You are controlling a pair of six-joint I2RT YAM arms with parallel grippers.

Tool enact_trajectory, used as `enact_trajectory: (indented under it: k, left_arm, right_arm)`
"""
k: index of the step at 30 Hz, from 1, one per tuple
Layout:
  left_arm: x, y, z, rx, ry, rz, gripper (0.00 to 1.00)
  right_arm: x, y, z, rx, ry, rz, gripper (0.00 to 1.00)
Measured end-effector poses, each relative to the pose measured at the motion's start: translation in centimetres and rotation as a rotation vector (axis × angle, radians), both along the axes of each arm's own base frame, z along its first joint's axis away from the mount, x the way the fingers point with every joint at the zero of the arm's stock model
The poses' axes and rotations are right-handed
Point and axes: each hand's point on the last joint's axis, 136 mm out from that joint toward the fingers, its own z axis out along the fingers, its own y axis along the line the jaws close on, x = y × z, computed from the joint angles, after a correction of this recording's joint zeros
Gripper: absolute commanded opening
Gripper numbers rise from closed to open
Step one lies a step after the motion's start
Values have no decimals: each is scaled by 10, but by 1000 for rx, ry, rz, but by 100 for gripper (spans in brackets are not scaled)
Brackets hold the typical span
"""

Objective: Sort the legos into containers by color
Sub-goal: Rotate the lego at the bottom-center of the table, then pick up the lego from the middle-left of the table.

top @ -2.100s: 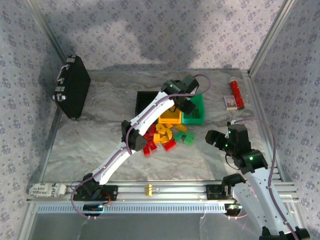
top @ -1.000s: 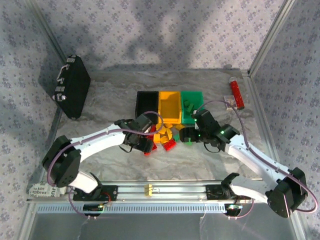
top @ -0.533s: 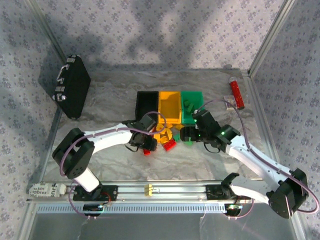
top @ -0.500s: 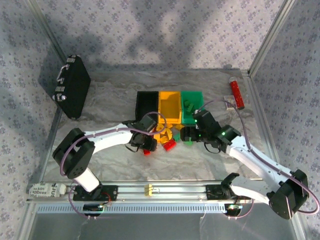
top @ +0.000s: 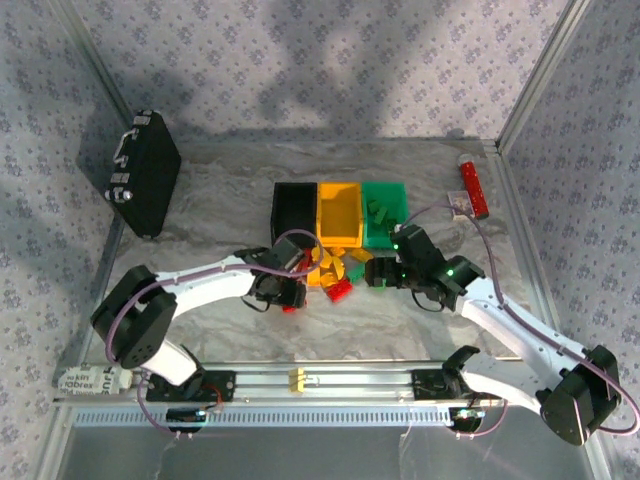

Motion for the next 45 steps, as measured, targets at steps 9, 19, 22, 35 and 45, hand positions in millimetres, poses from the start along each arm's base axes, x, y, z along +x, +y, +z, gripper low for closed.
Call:
enact_trajectory:
  k: [9, 19, 22, 35, 45]
  left_arm:
    - [-1, -1, -1, -22, 0, 5, 54]
    - [-18, 16, -8, -5, 22, 8, 63]
    - [-24, 22, -10, 4, 33, 15, 62]
    - [-23, 34, -11, 3, 36, 52, 47]
    - [-11, 34, 2, 17, 6, 41, 34]
  right_arm:
    - [0, -1, 3, 8, -8, -7, 90]
    - [0, -1, 3, 16, -7, -15, 90]
    - [0, -1, 3, 18, -5, -19, 90]
    - [0, -2, 3, 20, -5, -24, 90]
    - [1, -2, 4, 22, -7, -26, 90]
